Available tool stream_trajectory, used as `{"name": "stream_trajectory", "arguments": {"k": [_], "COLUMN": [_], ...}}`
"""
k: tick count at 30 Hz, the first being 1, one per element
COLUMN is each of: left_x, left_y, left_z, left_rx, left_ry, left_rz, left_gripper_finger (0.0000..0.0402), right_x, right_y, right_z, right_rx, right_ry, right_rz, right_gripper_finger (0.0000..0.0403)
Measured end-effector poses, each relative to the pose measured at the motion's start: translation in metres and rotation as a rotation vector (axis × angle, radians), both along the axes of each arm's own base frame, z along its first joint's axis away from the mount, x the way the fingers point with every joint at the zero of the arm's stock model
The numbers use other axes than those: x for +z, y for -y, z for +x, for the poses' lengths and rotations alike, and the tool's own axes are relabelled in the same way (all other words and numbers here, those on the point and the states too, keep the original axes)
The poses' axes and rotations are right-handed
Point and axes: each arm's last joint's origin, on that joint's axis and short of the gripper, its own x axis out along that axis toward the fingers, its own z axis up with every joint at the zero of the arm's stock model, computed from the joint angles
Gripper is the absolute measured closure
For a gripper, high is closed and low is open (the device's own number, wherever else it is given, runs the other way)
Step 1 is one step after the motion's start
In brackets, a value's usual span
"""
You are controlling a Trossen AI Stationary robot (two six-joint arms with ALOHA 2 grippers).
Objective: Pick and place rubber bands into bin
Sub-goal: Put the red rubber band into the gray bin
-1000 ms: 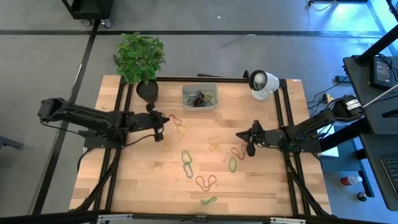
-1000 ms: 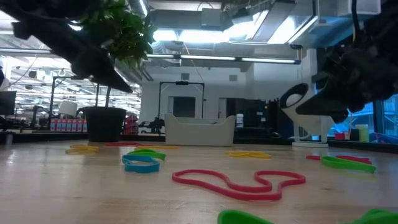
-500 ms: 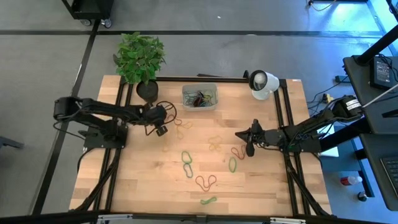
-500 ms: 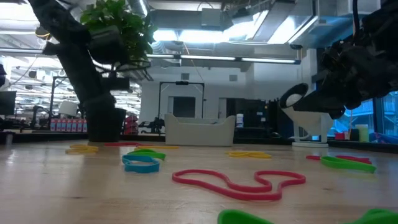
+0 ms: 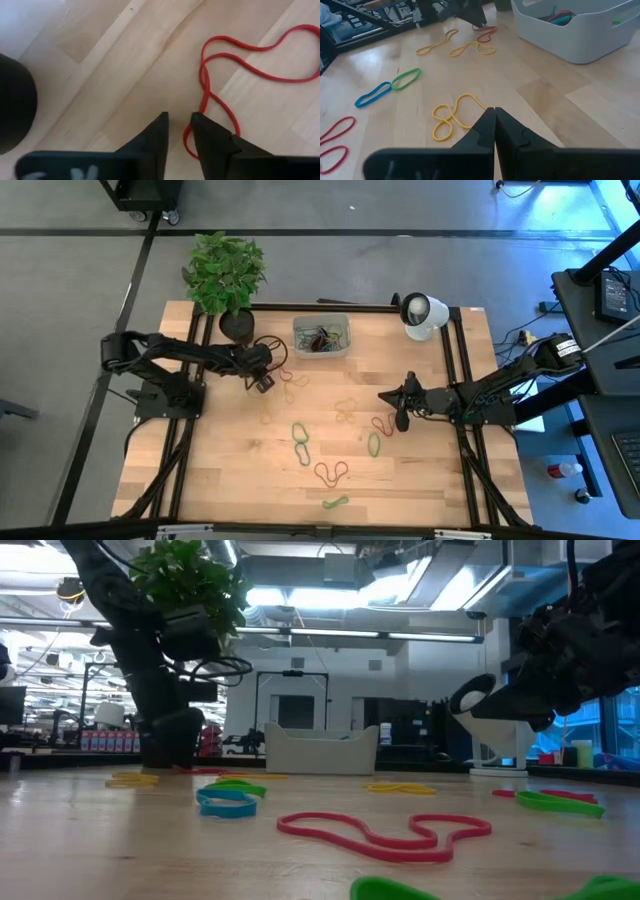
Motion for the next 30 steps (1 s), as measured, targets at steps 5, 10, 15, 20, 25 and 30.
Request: {"name": "stream_trajectory", "arguments": {"k": [5, 10, 15, 20, 25, 30], "left_x": [-0.001, 0.005, 0.018, 0.041, 0.061, 0.083], "left_y": [0.003, 0.011, 0.021, 0.027, 0.034, 0.040], "left_z": [0.002, 0.002, -0.001, 0.005, 0.015, 0.028], "left_rx": [-0.023, -0.061, -0.108, -0.135, -0.154, -0.206], "left_ry": [0.007, 0.030, 0.080, 0.117, 0.125, 0.166], "left_rz": [-0.017, -0.008, -0.048, 0.000, 0.070, 0.115], "left_gripper_finger": [0.0383, 0.0400, 0.0400, 0.0400, 0.0400, 0.0400], "right_x": [0.000, 0.000, 0.000, 0.000, 0.000, 0.000], "right_y": [0.000, 0.000, 0.000, 0.000, 0.000, 0.000], "right_z": [0.000, 0.000, 0.000, 0.000, 0.000, 0.000], "right_rx": [0.000, 0.000, 0.000, 0.000, 0.000, 0.000], "right_ry": [0.000, 0.000, 0.000, -0.001, -0.004, -0.004], "right_rz": [0.000, 0.001, 0.000, 0.000, 0.000, 0.000], "right_gripper_finger": [0.0396, 0.0396, 0.0396, 0.0396, 0.0396, 0.0396]}}
